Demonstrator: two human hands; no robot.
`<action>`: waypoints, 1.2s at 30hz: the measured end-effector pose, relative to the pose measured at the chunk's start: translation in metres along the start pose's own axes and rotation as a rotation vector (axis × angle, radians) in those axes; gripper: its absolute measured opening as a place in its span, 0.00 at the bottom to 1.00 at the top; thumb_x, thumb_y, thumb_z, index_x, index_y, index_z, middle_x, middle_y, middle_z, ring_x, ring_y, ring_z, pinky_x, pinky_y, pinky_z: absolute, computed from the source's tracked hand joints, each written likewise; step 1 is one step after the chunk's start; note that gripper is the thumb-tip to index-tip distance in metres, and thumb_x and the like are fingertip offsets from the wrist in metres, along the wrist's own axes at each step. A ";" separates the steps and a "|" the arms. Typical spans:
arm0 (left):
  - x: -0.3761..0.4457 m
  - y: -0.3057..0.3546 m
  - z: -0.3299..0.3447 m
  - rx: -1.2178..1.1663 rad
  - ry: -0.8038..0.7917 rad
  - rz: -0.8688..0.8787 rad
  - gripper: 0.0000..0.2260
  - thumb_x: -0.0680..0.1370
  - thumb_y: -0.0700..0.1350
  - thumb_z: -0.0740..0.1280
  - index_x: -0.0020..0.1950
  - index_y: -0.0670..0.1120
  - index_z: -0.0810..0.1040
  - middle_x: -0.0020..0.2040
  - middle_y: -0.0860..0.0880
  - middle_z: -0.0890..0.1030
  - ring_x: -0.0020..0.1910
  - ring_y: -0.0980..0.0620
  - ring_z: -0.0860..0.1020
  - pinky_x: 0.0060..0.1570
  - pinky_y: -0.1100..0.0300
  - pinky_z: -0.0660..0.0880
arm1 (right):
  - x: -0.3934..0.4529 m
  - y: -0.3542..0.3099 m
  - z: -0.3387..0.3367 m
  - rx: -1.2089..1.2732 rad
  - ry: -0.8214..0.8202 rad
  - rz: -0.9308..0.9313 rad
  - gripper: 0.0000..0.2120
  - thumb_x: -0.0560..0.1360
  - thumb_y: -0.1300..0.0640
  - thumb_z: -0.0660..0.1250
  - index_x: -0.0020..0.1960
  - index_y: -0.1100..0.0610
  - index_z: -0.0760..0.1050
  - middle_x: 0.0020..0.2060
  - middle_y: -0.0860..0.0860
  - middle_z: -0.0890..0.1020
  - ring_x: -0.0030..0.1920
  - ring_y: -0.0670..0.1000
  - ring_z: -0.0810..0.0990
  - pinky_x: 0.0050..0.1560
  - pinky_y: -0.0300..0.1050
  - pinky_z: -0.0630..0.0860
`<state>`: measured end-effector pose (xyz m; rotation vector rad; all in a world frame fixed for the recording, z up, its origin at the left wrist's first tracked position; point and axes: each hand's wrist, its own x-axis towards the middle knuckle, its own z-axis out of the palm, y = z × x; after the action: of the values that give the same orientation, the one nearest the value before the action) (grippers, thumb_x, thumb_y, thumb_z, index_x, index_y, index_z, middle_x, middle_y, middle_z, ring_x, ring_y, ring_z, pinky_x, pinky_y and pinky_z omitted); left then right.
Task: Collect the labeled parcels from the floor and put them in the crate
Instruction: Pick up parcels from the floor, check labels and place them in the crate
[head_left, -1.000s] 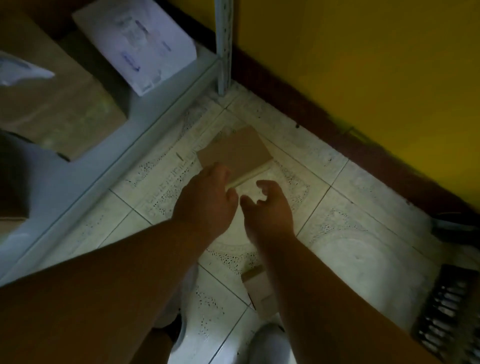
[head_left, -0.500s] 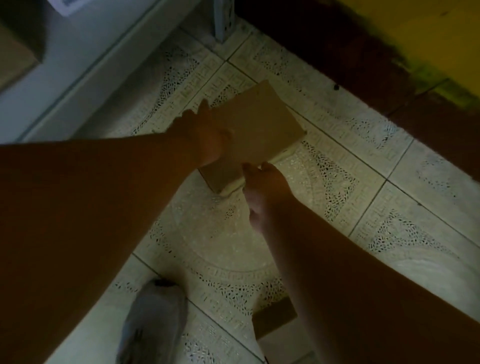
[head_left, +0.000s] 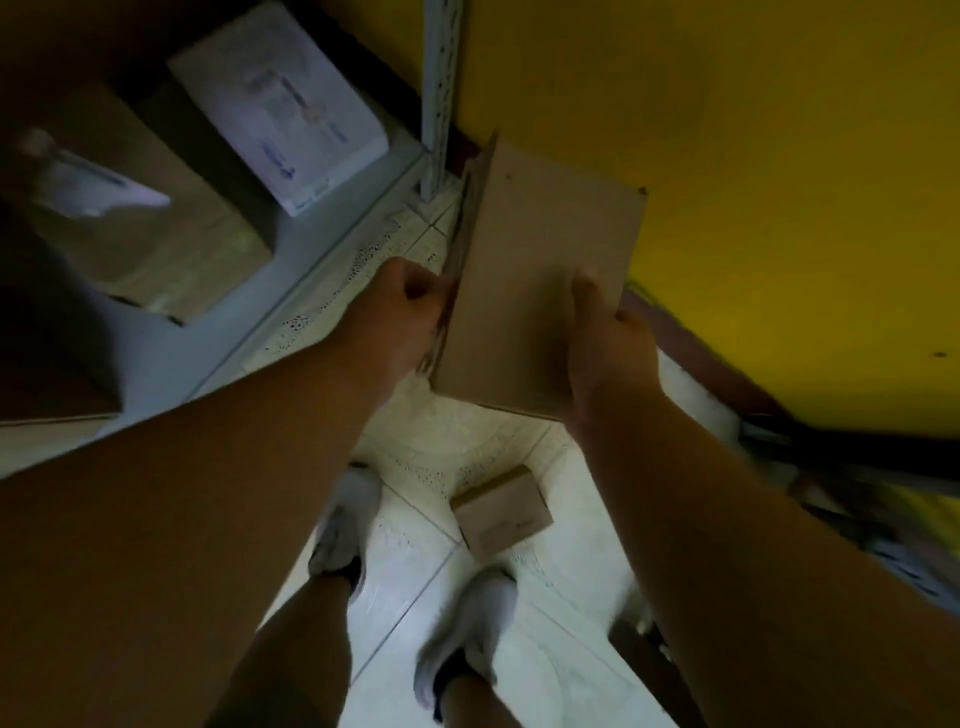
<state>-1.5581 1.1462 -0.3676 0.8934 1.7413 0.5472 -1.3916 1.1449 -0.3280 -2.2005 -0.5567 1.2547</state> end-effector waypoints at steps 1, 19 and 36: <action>-0.026 0.027 -0.015 -0.094 -0.028 -0.003 0.18 0.77 0.63 0.65 0.60 0.54 0.73 0.57 0.52 0.81 0.50 0.54 0.80 0.43 0.54 0.77 | -0.029 -0.025 -0.018 -0.016 0.015 -0.046 0.32 0.75 0.33 0.64 0.71 0.53 0.69 0.47 0.44 0.76 0.43 0.45 0.73 0.41 0.45 0.72; -0.287 0.256 -0.174 -0.658 -0.434 0.269 0.21 0.83 0.57 0.56 0.63 0.47 0.79 0.57 0.46 0.85 0.55 0.48 0.83 0.47 0.54 0.82 | -0.300 -0.203 -0.178 0.349 -0.550 -0.455 0.24 0.83 0.41 0.54 0.52 0.49 0.87 0.48 0.52 0.87 0.50 0.51 0.86 0.48 0.48 0.83; -0.529 0.107 -0.145 -0.985 0.395 0.243 0.32 0.57 0.62 0.81 0.55 0.47 0.84 0.52 0.42 0.86 0.50 0.42 0.85 0.40 0.49 0.82 | -0.417 -0.114 -0.218 -0.133 -0.825 -0.796 0.41 0.65 0.20 0.54 0.67 0.44 0.76 0.60 0.48 0.82 0.59 0.53 0.80 0.64 0.59 0.75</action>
<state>-1.5740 0.8055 0.0751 0.2805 1.4058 1.6434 -1.4120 0.9327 0.1065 -1.1916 -1.6587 1.6006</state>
